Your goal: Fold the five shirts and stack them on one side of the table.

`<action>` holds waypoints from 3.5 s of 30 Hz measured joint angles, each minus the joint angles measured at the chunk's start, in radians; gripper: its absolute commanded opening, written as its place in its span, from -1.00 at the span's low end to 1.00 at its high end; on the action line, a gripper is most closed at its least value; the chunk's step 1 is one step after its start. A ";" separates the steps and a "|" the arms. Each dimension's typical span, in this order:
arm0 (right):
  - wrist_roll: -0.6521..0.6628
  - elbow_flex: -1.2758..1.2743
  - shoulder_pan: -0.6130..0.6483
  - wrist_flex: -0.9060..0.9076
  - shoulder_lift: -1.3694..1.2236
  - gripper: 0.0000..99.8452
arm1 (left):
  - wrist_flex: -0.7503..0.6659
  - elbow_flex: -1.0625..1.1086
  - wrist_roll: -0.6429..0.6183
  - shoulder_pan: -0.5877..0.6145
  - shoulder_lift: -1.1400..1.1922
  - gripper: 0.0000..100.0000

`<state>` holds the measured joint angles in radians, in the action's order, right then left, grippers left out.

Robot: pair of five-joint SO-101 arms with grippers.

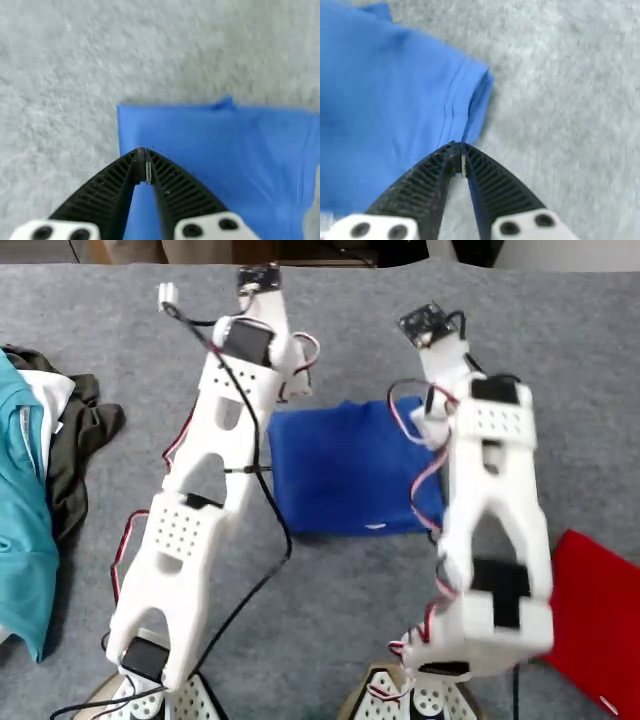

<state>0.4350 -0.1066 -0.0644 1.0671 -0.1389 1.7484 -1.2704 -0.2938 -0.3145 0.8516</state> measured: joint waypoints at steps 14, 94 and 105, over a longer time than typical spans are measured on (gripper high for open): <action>-0.035 0.574 0.041 0.121 -0.548 -0.99 | -0.235 0.747 -0.012 -0.066 -0.236 -0.96; -0.114 0.203 -0.037 0.493 0.098 -0.57 | -0.462 0.140 -0.095 0.219 0.253 -0.96; -0.087 -0.440 -0.097 0.477 0.717 -0.76 | -0.439 0.084 -0.133 0.295 0.253 -0.96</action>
<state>0.3475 -0.5470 -0.1611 1.5443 0.5777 1.3096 -1.1861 -0.4273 -0.0199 1.1047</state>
